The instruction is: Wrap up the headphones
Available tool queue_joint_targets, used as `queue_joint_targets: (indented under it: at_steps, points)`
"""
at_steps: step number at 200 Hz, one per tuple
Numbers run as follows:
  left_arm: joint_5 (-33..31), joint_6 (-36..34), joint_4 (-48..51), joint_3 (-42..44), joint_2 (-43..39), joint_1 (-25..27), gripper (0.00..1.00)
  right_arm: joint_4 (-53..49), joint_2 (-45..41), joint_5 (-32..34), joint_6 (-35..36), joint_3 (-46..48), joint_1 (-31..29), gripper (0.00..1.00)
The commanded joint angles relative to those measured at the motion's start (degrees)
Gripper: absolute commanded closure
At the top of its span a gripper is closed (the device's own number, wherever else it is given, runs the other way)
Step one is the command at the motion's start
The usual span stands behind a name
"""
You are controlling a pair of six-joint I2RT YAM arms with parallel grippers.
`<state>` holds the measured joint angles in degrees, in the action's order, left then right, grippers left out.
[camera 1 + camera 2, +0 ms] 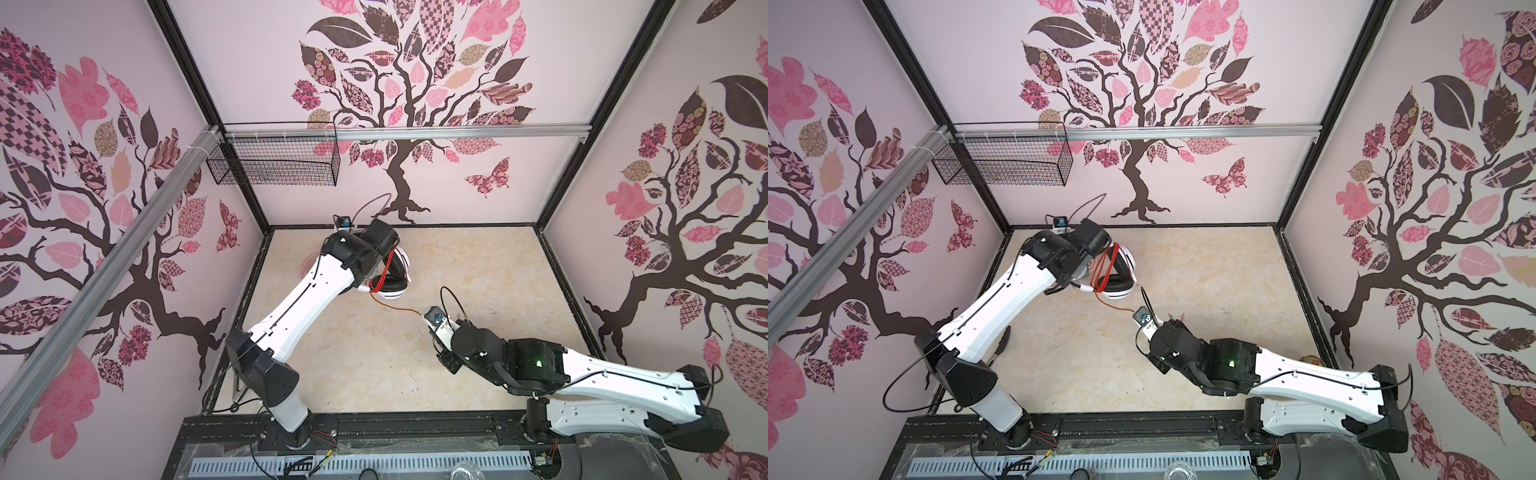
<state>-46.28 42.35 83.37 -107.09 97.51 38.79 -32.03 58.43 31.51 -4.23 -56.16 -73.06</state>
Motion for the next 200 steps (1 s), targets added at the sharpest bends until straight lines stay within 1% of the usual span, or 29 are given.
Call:
queue_joint_targets:
  at_steps: [1, 37, 52, 64, 81, 106, 116, 126, 141, 149, 152, 159, 173, 179, 200]
  points:
    - [-7.7, -3.0, 2.1, -3.6, 0.4, 2.1, 1.00, -2.4, -1.5, 7.1, 1.4, -1.9, -0.2, 1.00]
    - [-4.0, -8.2, -1.0, -0.2, -0.4, 3.4, 1.00, -0.6, -2.4, 9.7, 1.5, -0.8, -0.2, 1.00]
    - [-0.4, -11.8, -4.9, 2.8, -2.0, 3.6, 1.00, 0.7, -2.1, 10.5, 2.1, -0.6, 0.9, 1.00]
    - [3.5, -15.3, -8.9, 5.6, -3.7, 3.7, 1.00, 3.0, -1.5, 8.4, 3.3, -0.5, 3.8, 1.00]
    - [8.2, -17.8, -12.0, 8.3, -5.6, 3.7, 1.00, 6.5, -0.6, 2.4, 4.7, -0.5, 9.6, 1.00]
    - [11.8, -19.2, -14.0, 10.5, -6.8, 3.9, 1.00, 10.4, 2.4, -0.8, 7.4, -2.3, 13.7, 0.99]
    - [13.1, -19.5, -14.3, 10.7, -6.9, 4.1, 1.00, 11.3, 4.1, -2.2, 7.9, -3.4, 14.9, 0.95]
    - [14.6, -19.6, -14.4, 10.6, -7.1, 4.2, 1.00, 12.2, 5.9, -3.6, 8.1, -4.5, 16.5, 0.85]
    - [16.5, -19.9, -15.0, 11.0, -7.4, 4.3, 1.00, 13.2, 8.0, -5.8, 8.3, -6.3, 18.9, 0.81]
    - [17.6, -20.0, -15.3, 11.2, -7.6, 4.2, 1.00, 13.9, 9.1, -6.9, 8.4, -7.2, 20.2, 0.76]
    - [17.8, -20.2, -15.5, 11.2, -7.8, 4.2, 1.00, 14.0, 9.5, -7.2, 8.4, -7.7, 20.5, 0.71]
    - [18.4, -20.4, -15.8, 11.5, -8.0, 4.2, 1.00, 14.3, 10.6, -7.9, 8.6, -8.8, 21.6, 0.67]
    - [18.3, -20.4, -15.9, 11.6, -8.3, 4.2, 1.00, 13.9, 12.5, -7.7, 9.0, -11.3, 22.9, 0.64]
    - [18.2, -20.4, -15.9, 11.6, -8.4, 4.2, 1.00, 13.8, 13.1, -7.4, 9.1, -12.4, 23.1, 0.61]
    - [17.2, -20.4, -15.8, 11.6, -8.8, 4.3, 1.00, 13.8, 13.8, -7.7, 9.5, -14.6, 23.6, 0.60]
